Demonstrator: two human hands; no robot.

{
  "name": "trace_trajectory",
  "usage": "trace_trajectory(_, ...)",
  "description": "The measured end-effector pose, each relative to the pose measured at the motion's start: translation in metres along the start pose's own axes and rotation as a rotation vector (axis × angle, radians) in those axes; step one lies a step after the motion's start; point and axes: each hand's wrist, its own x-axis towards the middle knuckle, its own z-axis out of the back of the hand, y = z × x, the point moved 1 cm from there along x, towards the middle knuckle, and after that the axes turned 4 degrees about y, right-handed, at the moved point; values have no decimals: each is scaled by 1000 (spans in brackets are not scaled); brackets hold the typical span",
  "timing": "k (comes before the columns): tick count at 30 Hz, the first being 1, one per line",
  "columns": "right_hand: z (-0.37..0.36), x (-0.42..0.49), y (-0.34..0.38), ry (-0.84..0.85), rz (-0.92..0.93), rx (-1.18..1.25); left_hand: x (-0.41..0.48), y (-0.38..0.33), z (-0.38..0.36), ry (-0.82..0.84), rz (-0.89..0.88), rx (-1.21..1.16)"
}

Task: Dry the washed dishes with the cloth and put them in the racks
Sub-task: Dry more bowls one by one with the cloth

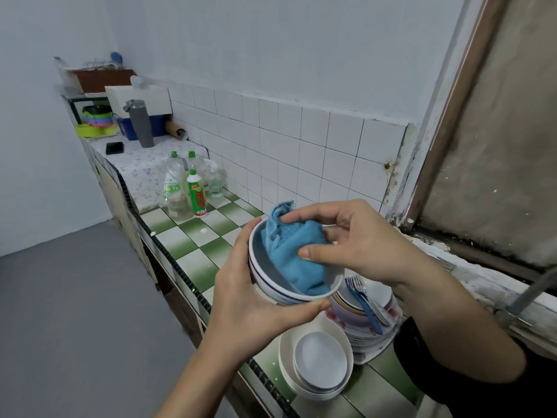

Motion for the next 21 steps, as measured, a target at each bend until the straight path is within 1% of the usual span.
trace_trajectory(2, -1, -1, -4, -138, -25, -248, 0, 0, -3, 15, 12, 22)
trace_trajectory(3, -5, -1, -7, -164, -29, -317, -1, 1, -5, 30, 24, 28)
trace_trajectory(4, -10, -1, -9, -164, -22, -333, 0, 2, -6, 45, 38, 36)
trace_trajectory(6, -18, -1, -12, -94, 2, -244, 0, 4, -6, 77, 55, 39)
trace_trajectory(9, -12, -5, -7, 98, 11, -70, 1, 4, -2, 122, 62, 17)
trace_trajectory(11, -1, -10, -1, 210, 20, -41, 1, 2, -2, 143, 59, 23)
trace_trajectory(12, 4, -12, 2, 212, 18, -47, 1, 2, -4, 138, 64, 30)
trace_trajectory(13, 8, -14, 3, 166, 13, -72, 1, 3, -5, 125, 72, 36)
trace_trajectory(14, 11, -16, 3, 82, -1, -126, 1, 3, -6, 109, 78, 45)
trace_trajectory(16, 10, -19, 1, -121, -76, -298, 1, 3, -8, 80, 86, 91)
trace_trajectory(18, -1, -19, -3, -257, -154, -454, 0, -1, -13, 68, 81, 133)
trace_trajectory(19, -8, -18, -5, -297, -185, -492, -1, -2, -16, 72, 73, 152)
trace_trajectory(21, -22, -14, -9, -314, -217, -523, -3, -2, -23, 87, 70, 204)
